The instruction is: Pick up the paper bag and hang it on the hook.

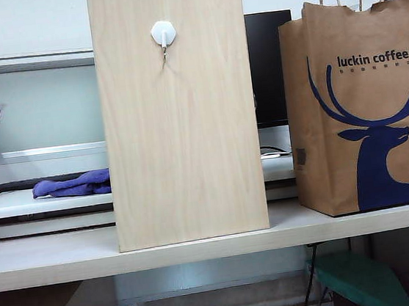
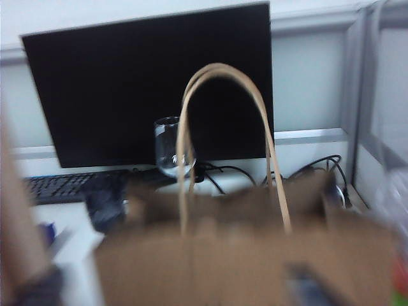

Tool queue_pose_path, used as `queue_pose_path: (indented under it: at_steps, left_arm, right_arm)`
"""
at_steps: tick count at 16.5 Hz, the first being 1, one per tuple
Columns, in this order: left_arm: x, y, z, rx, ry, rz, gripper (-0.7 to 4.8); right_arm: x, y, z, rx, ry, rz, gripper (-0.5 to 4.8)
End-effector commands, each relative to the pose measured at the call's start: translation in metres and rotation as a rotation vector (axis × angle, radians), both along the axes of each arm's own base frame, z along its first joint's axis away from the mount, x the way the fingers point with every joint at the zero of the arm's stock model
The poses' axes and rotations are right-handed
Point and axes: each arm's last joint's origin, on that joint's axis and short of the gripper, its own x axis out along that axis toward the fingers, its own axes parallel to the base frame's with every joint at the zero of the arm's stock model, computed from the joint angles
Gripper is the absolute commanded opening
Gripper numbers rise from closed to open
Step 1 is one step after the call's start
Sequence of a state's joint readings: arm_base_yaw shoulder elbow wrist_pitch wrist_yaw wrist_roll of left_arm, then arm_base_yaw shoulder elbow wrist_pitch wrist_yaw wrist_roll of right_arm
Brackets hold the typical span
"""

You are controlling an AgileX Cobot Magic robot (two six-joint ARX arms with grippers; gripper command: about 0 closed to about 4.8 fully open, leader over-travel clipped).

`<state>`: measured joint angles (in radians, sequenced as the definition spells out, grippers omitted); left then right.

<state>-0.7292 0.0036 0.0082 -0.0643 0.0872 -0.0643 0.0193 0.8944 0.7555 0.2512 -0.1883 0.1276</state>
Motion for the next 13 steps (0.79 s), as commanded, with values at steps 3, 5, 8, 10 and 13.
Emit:
queue_pose_path:
  at_steps: [3, 5, 8, 10, 13]
  left_arm:
    - [0.0, 0.001, 0.002, -0.006, -0.012, 0.003, -0.06]
    - [0.004, 0.005, 0.002, -0.006, -0.012, 0.057, -0.06]
    - [0.009, 0.012, 0.001, -0.005, -0.012, 0.153, -0.06]
    - [0.011, 0.014, 0.002, -0.005, -0.013, 0.182, -0.06]
    - [0.011, 0.014, 0.002, -0.005, -0.013, 0.184, -0.06]
  right_arm:
    - [0.072, 0.009, 0.034, -0.088, -0.009, 0.089, 4.5]
    - [0.097, 0.013, 0.036, -0.088, 0.044, 0.101, 4.5]
    - [0.118, 0.016, 0.024, -0.087, 0.085, 0.107, 4.39]
    - [0.128, 0.018, 0.017, -0.089, 0.078, 0.105, 4.17]
    - [0.136, 0.019, 0.012, -0.089, 0.058, 0.113, -0.17]
